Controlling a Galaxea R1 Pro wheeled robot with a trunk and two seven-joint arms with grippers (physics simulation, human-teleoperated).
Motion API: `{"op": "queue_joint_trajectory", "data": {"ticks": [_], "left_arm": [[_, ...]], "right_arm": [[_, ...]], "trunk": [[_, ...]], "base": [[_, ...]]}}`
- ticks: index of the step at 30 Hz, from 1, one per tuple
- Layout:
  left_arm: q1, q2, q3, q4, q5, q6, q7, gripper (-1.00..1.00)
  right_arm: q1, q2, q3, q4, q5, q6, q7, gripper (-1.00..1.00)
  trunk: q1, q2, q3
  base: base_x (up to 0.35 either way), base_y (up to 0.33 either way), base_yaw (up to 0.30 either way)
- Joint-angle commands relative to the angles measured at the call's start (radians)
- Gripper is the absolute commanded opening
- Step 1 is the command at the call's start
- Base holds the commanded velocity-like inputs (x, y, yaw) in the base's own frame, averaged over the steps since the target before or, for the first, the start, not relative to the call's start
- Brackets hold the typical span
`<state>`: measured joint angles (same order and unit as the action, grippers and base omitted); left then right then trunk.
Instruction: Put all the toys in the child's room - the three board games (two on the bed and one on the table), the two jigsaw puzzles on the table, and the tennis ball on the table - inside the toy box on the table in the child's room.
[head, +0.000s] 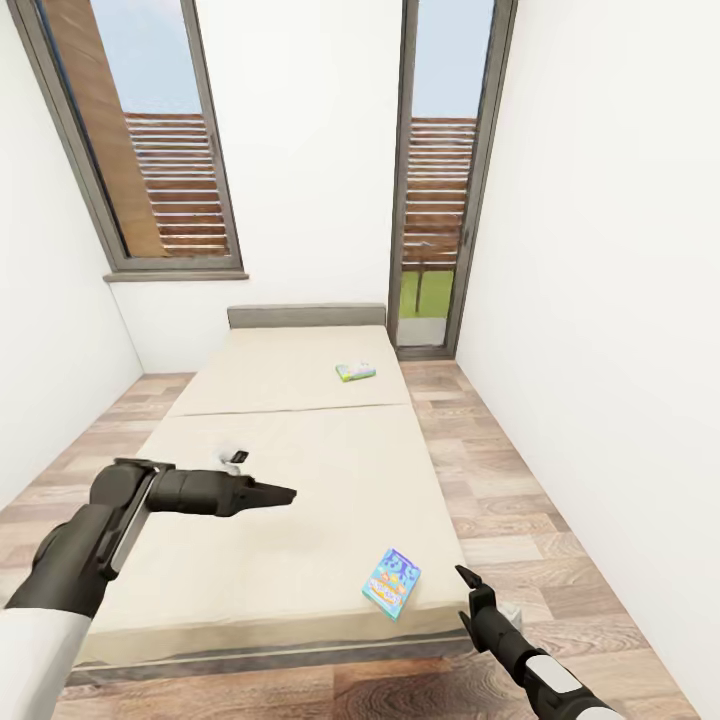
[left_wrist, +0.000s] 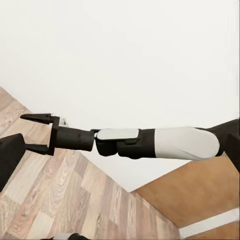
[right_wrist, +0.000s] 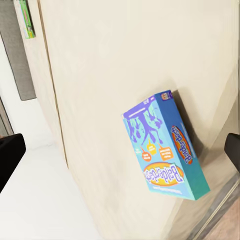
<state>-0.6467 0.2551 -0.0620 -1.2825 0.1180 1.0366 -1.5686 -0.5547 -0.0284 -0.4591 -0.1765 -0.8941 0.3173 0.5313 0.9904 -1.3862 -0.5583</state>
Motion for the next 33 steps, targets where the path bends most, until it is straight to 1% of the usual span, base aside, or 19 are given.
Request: {"op": "queue_joint_trajectory", "data": {"ticks": [1, 2, 4, 8, 28, 33], "left_arm": [[-0.001, -0.006, -0.008, -0.001, 0.003, 0.011, -0.002, 1.00], [-0.001, -0.016, -0.017, -0.001, 0.005, 0.011, -0.002, 1.00], [-0.001, -0.025, -0.021, -0.001, 0.008, 0.011, -0.002, 1.00], [-0.001, -0.032, -0.025, -0.001, 0.009, 0.011, -0.002, 1.00], [-0.002, -0.028, -0.021, 0.001, 0.008, 0.010, -0.002, 1.00], [-0.002, -0.028, -0.021, 0.002, 0.008, 0.010, -0.002, 1.00]], "right_arm": [[-0.001, 0.000, -0.004, 0.000, -0.007, 0.008, 0.001, 1.00], [-0.001, -0.002, -0.005, 0.000, -0.008, 0.008, 0.001, 1.00], [-0.001, -0.004, -0.006, 0.000, -0.009, 0.009, 0.001, 1.00], [-0.001, -0.004, -0.007, 0.000, -0.016, 0.009, 0.011, 1.00], [-0.001, 0.001, -0.006, 0.000, -0.015, 0.006, 0.013, 1.00], [-0.001, 0.007, -0.005, 0.000, -0.012, 0.003, 0.005, 1.00]], "trunk": [[0.004, -0.008, -0.004], [0.008, -0.015, -0.007], [0.015, -0.029, -0.014], [0.031, -0.057, -0.026], [0.107, -0.197, -0.089], [0.127, -0.232, -0.104]], "base": [[0.000, 0.000, 0.000], [0.000, 0.000, 0.000], [0.000, 0.000, 0.000], [0.000, 0.000, 0.000], [0.000, 0.000, 0.000], [0.000, 0.000, 0.000]]}}
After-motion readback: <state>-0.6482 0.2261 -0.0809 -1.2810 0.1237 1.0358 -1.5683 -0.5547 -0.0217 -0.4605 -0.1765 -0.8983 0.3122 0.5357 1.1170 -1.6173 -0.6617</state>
